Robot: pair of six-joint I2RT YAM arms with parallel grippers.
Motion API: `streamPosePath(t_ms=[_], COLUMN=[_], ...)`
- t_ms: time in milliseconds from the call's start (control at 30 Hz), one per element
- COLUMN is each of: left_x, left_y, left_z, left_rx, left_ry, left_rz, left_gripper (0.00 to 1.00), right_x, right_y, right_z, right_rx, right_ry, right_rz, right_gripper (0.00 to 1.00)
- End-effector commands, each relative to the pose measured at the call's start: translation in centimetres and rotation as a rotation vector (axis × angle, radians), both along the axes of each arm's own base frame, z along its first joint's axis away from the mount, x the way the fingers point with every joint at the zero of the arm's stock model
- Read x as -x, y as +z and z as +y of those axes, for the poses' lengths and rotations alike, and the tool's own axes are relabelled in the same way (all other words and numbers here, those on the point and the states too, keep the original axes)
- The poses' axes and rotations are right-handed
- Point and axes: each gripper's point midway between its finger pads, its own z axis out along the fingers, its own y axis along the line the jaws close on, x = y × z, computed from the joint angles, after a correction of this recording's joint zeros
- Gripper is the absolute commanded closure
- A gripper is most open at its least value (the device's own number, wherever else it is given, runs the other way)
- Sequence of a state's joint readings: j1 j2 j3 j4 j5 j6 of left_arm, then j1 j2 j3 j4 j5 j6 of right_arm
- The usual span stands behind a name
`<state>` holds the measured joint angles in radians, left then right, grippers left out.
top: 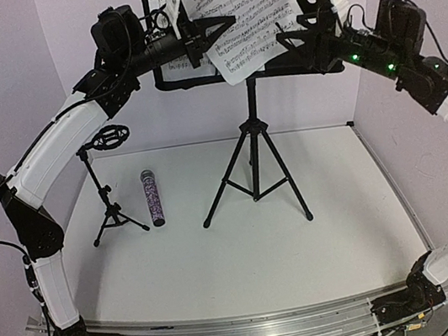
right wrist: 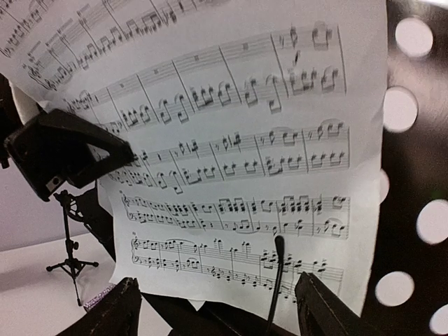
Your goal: Set up the instrument practice props
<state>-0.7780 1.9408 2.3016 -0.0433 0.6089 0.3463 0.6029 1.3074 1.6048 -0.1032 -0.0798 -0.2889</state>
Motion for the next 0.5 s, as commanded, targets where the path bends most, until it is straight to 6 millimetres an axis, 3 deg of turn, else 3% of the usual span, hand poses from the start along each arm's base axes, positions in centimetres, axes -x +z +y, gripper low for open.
streamPosePath(t_ms=[0,133,200,300,467], left_x=[1.2,1.2,1.2,1.2,1.2], left_y=[2.2,2.0,1.9,1.9,1.8], left_z=[0.9,0.9,0.8,0.9,0.9], left_rx=[0.040,0.036,0.034,0.034,0.032], left_ry=[-0.010,-0.009,-0.010,-0.010,-0.007], left_rz=[-0.077,-0.078,-0.077,-0.079,-0.082], left_gripper=[1.00,1.00,1.00,1.00,1.00], right_x=[3.3,4.8,4.8,4.3,1.5], right_y=[3.8,7.3,8.5,9.6,10.2], right_z=[-1.2,-1.2,-1.3,-1.7,-3.2], right_rx=[0.086,0.117,0.125,0.117,0.068], right_ry=[0.036,0.095,0.099,0.117,0.223], right_rz=[-0.043,-0.122,-0.162,-0.180,-0.122], right_gripper=[0.25,0.15,0.14,0.14,0.14])
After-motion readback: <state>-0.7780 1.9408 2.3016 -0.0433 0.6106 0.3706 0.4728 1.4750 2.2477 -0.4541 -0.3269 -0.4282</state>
